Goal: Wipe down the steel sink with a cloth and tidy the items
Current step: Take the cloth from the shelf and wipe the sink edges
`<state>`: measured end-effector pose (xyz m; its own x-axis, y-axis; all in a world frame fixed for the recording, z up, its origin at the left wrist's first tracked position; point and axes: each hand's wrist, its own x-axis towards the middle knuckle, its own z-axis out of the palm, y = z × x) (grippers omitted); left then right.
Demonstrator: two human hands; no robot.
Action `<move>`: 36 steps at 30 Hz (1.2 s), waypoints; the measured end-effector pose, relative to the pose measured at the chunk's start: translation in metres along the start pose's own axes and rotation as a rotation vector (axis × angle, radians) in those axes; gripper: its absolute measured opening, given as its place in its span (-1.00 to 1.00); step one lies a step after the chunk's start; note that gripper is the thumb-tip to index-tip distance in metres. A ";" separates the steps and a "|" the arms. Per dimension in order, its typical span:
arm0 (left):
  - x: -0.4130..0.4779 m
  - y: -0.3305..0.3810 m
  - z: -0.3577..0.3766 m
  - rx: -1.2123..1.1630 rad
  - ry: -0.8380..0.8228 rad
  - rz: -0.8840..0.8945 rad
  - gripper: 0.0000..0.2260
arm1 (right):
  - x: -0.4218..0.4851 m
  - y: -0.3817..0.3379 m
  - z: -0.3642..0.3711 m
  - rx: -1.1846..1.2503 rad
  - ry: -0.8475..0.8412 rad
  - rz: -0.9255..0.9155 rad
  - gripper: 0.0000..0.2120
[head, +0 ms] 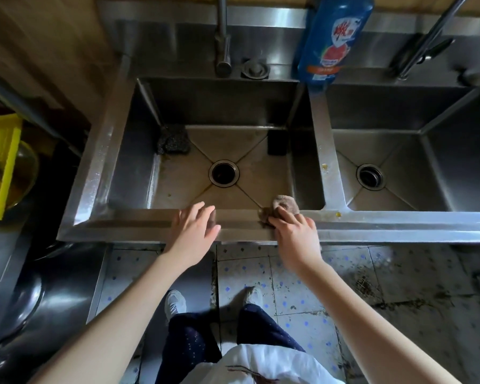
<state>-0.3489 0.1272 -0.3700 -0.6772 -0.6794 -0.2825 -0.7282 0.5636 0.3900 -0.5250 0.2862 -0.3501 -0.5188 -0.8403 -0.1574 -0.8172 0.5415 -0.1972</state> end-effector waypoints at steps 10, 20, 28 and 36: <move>-0.004 0.030 0.013 -0.030 -0.025 -0.053 -0.56 | 0.005 0.005 0.000 -0.037 -0.069 -0.189 -0.57; 0.012 0.060 0.022 0.060 -0.053 0.102 -0.54 | -0.014 0.098 -0.023 -0.049 -0.023 0.097 -0.66; 0.017 0.058 0.022 0.040 -0.048 0.141 -0.56 | -0.012 0.064 -0.012 0.068 0.022 -0.045 -0.65; 0.027 0.078 0.030 0.063 -0.033 0.116 -0.56 | -0.002 0.071 -0.015 0.046 0.068 -0.277 -0.57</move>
<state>-0.4275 0.1670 -0.3737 -0.7595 -0.5927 -0.2681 -0.6494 0.6665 0.3662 -0.5856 0.3258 -0.3495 -0.2940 -0.9555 -0.0262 -0.9188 0.2901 -0.2678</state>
